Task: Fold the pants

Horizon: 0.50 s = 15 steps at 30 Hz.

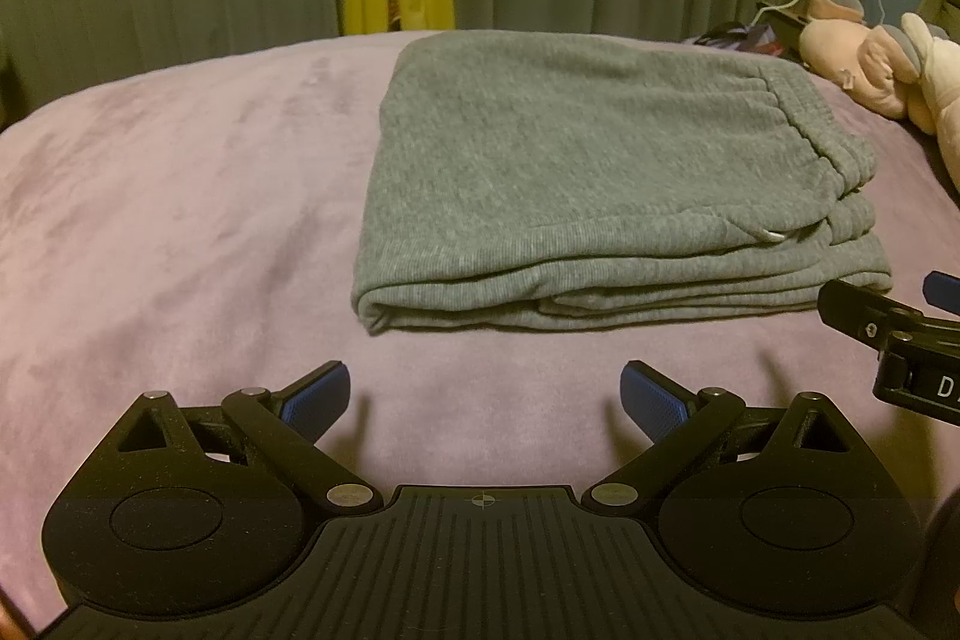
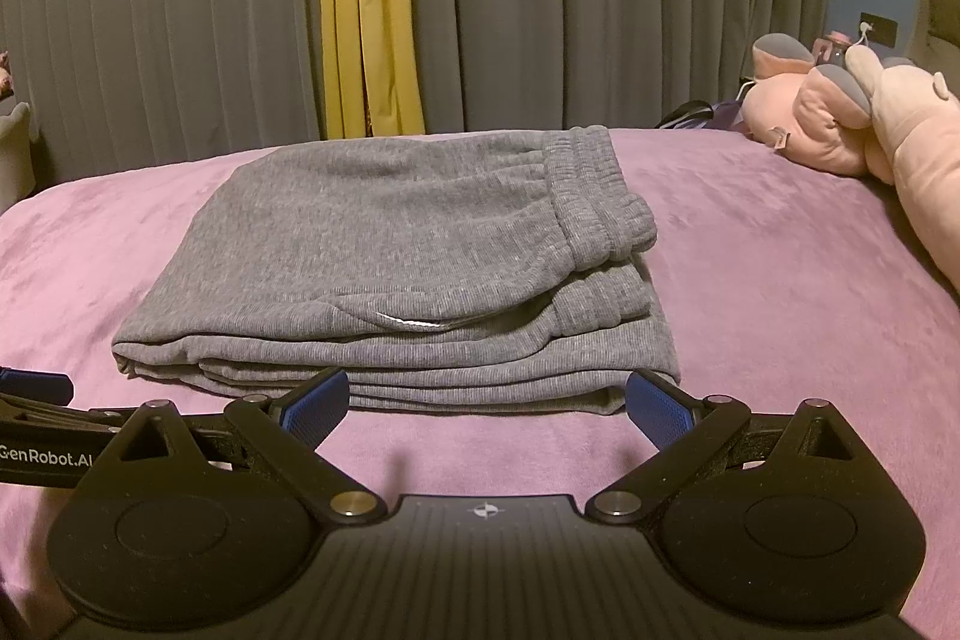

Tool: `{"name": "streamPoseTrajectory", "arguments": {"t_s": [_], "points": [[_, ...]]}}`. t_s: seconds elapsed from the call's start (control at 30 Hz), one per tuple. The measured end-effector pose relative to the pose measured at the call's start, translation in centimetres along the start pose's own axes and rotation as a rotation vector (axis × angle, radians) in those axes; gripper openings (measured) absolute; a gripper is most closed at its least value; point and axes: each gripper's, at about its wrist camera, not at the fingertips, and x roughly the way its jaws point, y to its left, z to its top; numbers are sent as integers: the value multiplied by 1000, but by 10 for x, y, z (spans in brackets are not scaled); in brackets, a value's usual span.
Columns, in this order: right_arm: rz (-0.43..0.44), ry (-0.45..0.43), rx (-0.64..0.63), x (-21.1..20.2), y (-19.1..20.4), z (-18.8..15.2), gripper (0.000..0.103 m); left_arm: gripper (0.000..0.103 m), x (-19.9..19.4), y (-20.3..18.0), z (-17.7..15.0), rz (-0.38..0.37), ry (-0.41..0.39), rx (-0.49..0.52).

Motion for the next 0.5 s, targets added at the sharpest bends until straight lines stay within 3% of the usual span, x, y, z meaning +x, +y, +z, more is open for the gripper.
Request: {"name": "streamPoseTrajectory", "arguments": {"t_s": [0.5], "points": [[-1,-1,0,0,0,0,99,101,-1,0,1,-5,-2,-3]]}}
